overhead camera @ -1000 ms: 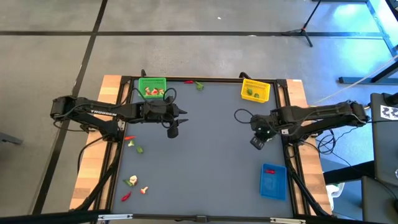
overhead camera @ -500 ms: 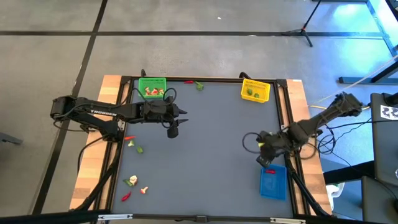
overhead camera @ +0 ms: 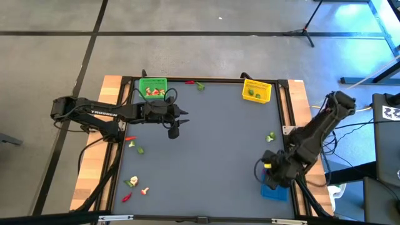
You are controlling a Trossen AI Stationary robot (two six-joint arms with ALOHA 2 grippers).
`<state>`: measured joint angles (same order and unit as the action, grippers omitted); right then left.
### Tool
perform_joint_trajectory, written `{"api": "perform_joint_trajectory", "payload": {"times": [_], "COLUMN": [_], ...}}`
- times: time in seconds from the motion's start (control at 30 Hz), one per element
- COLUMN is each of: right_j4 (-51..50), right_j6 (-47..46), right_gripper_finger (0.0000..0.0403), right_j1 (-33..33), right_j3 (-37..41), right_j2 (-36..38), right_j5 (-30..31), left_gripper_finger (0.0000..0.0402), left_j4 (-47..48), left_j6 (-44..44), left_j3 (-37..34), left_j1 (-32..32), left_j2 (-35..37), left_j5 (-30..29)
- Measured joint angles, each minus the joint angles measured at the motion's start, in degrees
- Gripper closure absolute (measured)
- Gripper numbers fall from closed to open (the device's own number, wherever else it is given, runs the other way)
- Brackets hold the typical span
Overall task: Sort produce into baskets
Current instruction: Put the red chili pepper into the blue bin
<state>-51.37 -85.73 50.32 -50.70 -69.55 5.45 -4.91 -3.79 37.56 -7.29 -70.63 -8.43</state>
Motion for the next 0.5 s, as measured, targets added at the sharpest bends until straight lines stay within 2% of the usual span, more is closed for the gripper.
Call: {"api": "perform_joint_trajectory", "payload": {"times": [0.23,0.5], "right_j4": [0.18,-3.27], "right_j6": [0.23,0.70], "right_gripper_finger": [0.0370,0.0370], "right_j1": [3.48,3.33], "right_j3": [0.02,0.02], "right_j2": [-7.77,-13.64], "right_j5": [-2.58,-7.53], "left_gripper_finger": [0.0251,0.0251], "left_j4": [0.00,0.00], "left_j6": [-0.02,0.33], "left_j3": [0.00,0.00], "left_j1": [0.00,0.00], "left_j2": [0.00,0.00], "left_j5": [0.02,0.02]}}
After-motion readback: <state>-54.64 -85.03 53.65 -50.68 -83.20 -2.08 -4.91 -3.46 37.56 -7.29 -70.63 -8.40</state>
